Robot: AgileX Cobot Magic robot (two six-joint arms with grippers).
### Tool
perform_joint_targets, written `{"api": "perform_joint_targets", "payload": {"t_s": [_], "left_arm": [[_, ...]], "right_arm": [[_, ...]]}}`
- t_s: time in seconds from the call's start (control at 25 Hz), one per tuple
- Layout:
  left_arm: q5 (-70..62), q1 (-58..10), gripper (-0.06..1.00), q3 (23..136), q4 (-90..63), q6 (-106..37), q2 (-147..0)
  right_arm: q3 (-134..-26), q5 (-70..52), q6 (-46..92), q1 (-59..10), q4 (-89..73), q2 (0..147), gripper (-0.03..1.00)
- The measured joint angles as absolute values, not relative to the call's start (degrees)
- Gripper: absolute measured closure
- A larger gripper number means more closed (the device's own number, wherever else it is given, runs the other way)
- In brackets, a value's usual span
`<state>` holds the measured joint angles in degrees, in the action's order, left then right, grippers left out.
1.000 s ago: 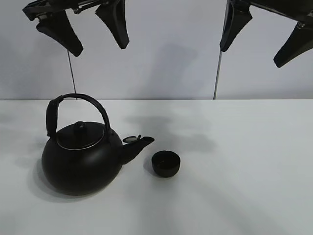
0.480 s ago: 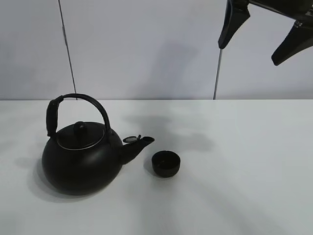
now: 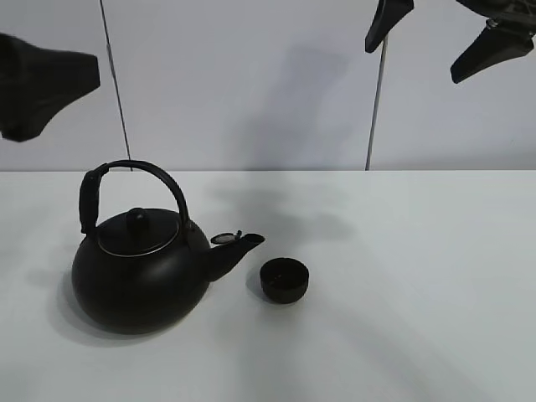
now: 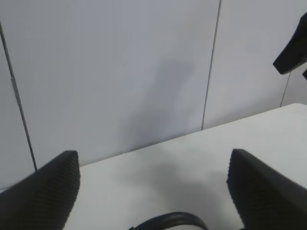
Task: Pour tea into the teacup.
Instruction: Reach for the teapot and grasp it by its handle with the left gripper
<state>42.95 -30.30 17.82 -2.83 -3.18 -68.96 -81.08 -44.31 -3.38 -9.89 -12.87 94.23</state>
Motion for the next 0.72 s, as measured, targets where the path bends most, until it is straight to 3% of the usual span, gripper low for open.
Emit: {"api": "perform_joint_targets", "payload": {"t_s": [0.72], "left_arm": [[64.8,-28.5,0.34,13.8,-7.1,-9.3,-97.5]], "right_arm": [[-81.1,-34.8,-3.4,-9.9,-13.1,94.2,0.27]]}}
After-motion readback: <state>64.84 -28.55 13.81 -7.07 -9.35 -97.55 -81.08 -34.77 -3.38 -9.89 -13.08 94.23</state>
